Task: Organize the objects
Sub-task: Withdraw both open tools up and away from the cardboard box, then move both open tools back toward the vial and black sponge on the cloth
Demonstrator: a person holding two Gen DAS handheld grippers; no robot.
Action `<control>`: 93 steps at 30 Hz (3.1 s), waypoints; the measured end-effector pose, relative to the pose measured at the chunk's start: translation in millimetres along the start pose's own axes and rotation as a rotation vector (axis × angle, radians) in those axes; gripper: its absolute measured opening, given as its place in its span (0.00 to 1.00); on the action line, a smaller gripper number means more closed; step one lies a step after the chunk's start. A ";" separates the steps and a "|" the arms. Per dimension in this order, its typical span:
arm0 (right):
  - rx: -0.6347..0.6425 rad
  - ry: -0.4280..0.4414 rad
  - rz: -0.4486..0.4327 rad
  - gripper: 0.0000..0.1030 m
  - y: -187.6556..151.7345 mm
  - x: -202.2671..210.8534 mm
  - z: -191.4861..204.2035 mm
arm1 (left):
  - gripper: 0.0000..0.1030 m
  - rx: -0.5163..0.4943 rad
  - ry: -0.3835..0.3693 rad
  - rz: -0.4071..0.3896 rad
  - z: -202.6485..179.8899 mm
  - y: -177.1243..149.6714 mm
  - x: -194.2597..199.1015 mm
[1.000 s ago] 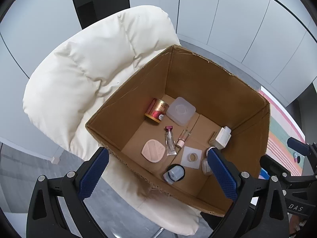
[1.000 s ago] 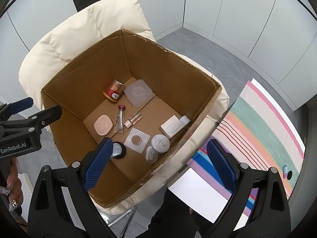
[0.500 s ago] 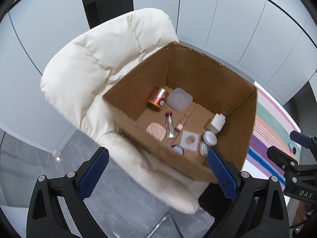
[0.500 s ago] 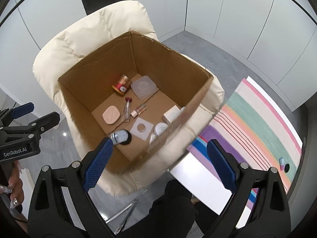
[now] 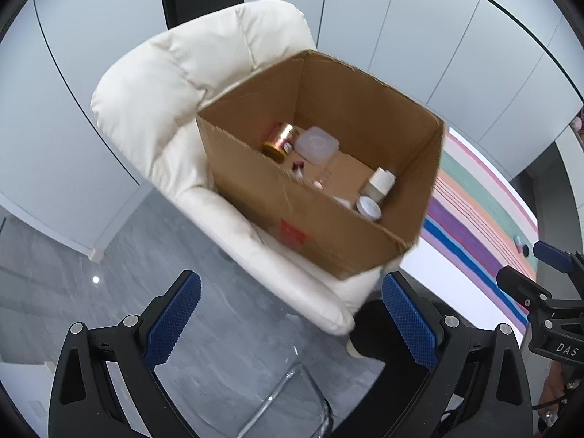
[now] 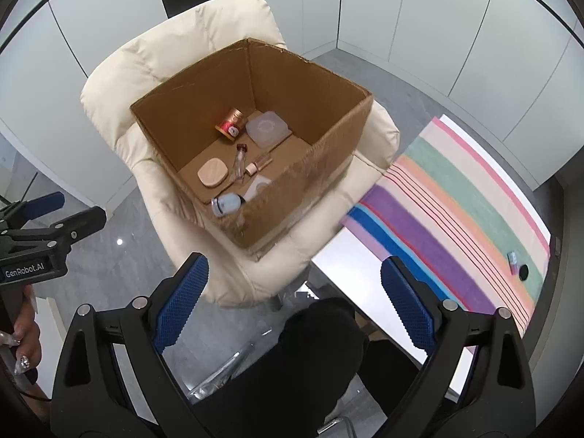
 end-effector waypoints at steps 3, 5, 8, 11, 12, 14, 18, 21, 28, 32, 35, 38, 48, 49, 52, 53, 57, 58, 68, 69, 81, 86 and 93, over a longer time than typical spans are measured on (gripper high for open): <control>-0.007 0.001 -0.007 0.94 -13.3 7.3 -0.5 | 0.97 -0.036 0.015 -0.028 -5.5 -10.6 10.6; -0.025 0.011 -0.011 0.94 -23.1 12.7 -1.6 | 0.97 -0.063 0.017 -0.034 -9.7 -17.4 17.9; -0.056 -0.006 -0.032 0.94 -38.9 21.5 -4.5 | 0.97 -0.068 0.020 -0.056 -12.4 -24.2 30.3; -0.082 -0.013 -0.043 0.94 -56.7 29.2 -5.8 | 0.97 -0.057 0.000 -0.069 -15.4 -32.0 38.3; -0.092 -0.011 -0.046 0.94 -61.8 31.5 -6.1 | 0.97 -0.058 -0.012 -0.067 -18.0 -35.5 39.2; -0.107 -0.014 -0.050 0.94 -73.7 36.8 -7.5 | 0.97 -0.065 -0.018 -0.055 -21.2 -44.2 36.9; -0.107 -0.037 -0.049 0.94 -96.4 46.5 -10.0 | 0.97 -0.085 -0.014 -0.031 -25.7 -62.5 31.4; -0.108 -0.036 -0.047 0.94 -109.4 51.0 -10.2 | 0.97 -0.091 -0.026 -0.020 -30.4 -76.6 31.5; -0.109 -0.090 -0.032 0.94 -146.0 60.6 -19.5 | 0.97 -0.098 -0.064 0.001 -45.8 -104.5 38.0; -0.117 -0.107 -0.038 0.94 -161.5 70.9 -25.1 | 0.96 -0.101 -0.060 -0.024 -49.6 -112.7 45.7; -0.121 -0.110 -0.045 0.94 -166.6 74.9 -29.0 | 0.96 -0.114 -0.045 -0.024 -52.3 -115.3 46.8; -0.133 -0.114 -0.051 0.94 -169.5 76.6 -34.3 | 0.96 -0.111 -0.053 -0.022 -56.4 -114.0 47.7; -0.165 -0.148 -0.093 0.94 -172.0 87.9 -58.2 | 0.96 -0.157 -0.066 -0.055 -91.1 -94.3 52.3; -0.170 -0.146 -0.099 0.94 -172.6 89.4 -60.8 | 0.96 -0.165 -0.067 -0.062 -95.7 -92.0 53.4; -0.202 -0.136 -0.105 0.94 -176.3 92.6 -73.2 | 0.96 -0.189 -0.077 -0.075 -112.4 -83.7 56.1; -0.212 -0.137 -0.107 0.94 -178.1 94.0 -78.3 | 0.96 -0.198 -0.084 -0.080 -119.8 -81.6 57.0; -0.251 -0.151 -0.113 0.94 -186.4 100.4 -97.9 | 0.96 -0.236 -0.101 -0.090 -145.3 -78.5 59.2; -0.259 -0.153 -0.114 0.94 -188.6 101.8 -102.3 | 0.96 -0.241 -0.109 -0.088 -150.9 -78.9 59.7; -0.347 -0.191 -0.144 0.94 -209.2 123.2 -158.2 | 0.96 -0.318 -0.132 -0.082 -213.2 -87.3 65.8; -0.356 -0.195 -0.149 0.94 -211.1 125.4 -162.8 | 0.96 -0.330 -0.133 -0.081 -220.9 -88.5 66.3; -0.499 -0.245 -0.188 0.94 -250.3 149.6 -237.5 | 0.97 -0.452 -0.158 -0.075 -305.8 -102.6 73.0; -0.551 -0.278 -0.194 0.94 -269.6 161.0 -266.6 | 0.97 -0.502 -0.167 -0.073 -333.9 -110.5 74.2; -0.628 -0.286 -0.199 0.94 -293.1 169.0 -300.0 | 0.97 -0.562 -0.202 -0.064 -373.1 -121.3 74.9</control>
Point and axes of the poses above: each gripper's, at about its wrist camera, not at the fingertips, and x roughly against the way its jaws point, z to its left, y to its top, the point moved 9 cm from there along -x, roughly the way its jaws point, and after that the axes turned 11 degrees about y, right-handed, at the moved point
